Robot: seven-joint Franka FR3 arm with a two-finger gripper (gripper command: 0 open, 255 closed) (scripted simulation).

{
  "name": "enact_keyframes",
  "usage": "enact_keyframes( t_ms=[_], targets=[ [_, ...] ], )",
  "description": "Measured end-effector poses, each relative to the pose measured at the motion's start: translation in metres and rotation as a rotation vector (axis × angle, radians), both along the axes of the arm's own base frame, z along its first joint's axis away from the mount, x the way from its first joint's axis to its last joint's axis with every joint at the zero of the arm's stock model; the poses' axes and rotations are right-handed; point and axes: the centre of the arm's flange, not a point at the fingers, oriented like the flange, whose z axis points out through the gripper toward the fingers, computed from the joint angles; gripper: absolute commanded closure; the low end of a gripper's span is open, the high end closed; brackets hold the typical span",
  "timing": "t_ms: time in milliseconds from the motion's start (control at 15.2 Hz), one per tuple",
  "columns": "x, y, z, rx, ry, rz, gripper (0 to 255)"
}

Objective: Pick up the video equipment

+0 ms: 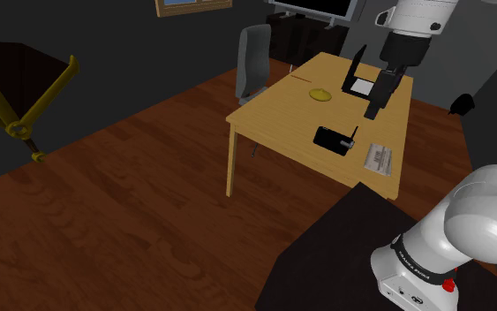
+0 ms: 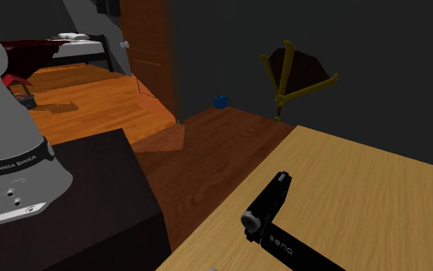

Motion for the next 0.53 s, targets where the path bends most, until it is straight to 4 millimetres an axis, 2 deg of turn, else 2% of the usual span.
enact_keyframes(
  t_ms=[198,528],
  targets=[
    [0.004,-0.010,-0.010,0.000,-0.002,0.003,0],
    [0.024,-0.055,-0.049,-0.002,-0.008,0.015,0]
  ],
)
